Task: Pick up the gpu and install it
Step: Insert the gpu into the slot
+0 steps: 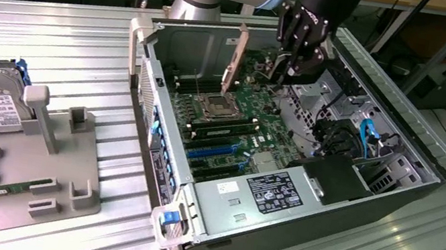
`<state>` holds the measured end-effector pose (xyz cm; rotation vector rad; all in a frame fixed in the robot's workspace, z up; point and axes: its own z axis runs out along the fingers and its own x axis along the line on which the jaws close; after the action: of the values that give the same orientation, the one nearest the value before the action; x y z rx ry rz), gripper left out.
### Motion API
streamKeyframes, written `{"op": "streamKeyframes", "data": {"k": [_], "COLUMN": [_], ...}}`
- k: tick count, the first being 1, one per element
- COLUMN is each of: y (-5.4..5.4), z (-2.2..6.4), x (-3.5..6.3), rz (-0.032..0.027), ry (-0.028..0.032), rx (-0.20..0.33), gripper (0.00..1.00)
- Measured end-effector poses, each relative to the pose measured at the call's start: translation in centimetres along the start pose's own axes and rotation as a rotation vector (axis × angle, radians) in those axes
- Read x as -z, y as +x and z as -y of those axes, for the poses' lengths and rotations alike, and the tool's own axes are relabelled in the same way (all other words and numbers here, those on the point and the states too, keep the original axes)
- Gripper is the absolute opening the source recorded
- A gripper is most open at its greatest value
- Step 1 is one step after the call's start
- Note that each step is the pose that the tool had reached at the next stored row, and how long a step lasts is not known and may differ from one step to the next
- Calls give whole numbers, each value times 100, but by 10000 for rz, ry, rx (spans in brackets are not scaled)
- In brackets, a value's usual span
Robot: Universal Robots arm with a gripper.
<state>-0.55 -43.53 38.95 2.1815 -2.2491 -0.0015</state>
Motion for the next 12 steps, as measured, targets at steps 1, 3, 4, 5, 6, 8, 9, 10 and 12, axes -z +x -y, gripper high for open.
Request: {"op": "streamKeyframes", "data": {"k": [1,3,4,5,6,8,9,10,12], "y": [0,0,0,0,0,0,1,3,5], "z": [0,0,0,0,0,0,0,1,1], "x": [-9,-16,-21,-30,-33,-46,-59,-73,-114], "rz": [0,0,0,0,1,0,0,0,1], "ry": [0,0,0,0,0,0,0,0,0], "rx": [0,0,0,0,0,0,-1,0,1], "gripper": [28,28,28,28,28,28,28,28,28]}}
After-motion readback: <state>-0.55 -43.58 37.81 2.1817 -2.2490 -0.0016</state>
